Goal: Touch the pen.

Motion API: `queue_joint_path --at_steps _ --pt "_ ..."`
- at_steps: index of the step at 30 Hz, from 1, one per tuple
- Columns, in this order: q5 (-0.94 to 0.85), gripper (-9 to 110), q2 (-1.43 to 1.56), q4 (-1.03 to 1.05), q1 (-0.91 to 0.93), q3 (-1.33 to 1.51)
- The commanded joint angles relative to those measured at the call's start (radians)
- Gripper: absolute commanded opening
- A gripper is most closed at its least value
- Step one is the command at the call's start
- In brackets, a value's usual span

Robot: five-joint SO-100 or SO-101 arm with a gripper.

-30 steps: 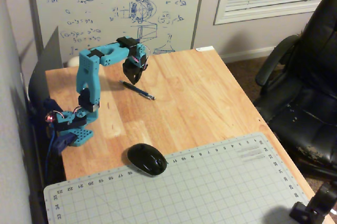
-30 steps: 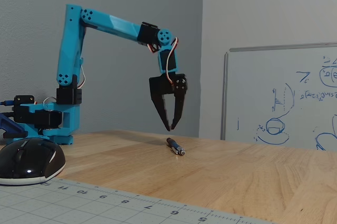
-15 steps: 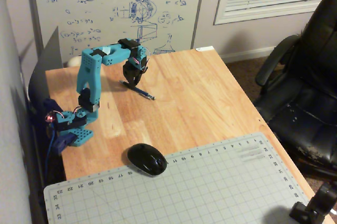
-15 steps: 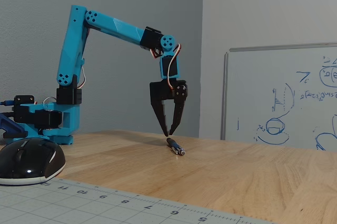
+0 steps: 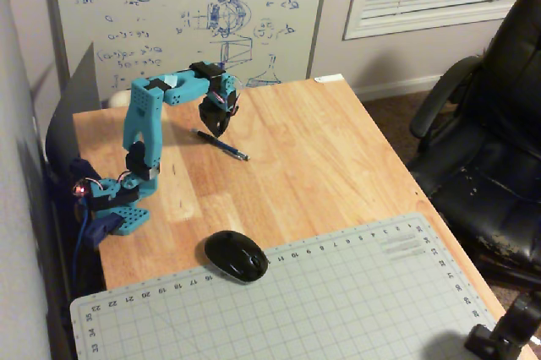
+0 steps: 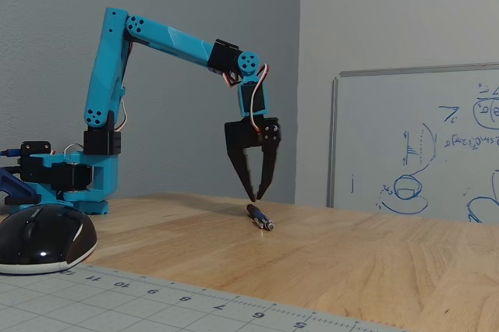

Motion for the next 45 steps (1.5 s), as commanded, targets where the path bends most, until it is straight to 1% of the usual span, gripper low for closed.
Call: queue_joint_path --at_steps 1,14,45 --pt "-0.008 1 0.020 -0.031 -0.009 -0.063" --pt "-0.006 1 -0.057 -0.034 -0.008 -0.077" --pt "-0.006 1 -0.060 -0.034 -0.003 -0.080"
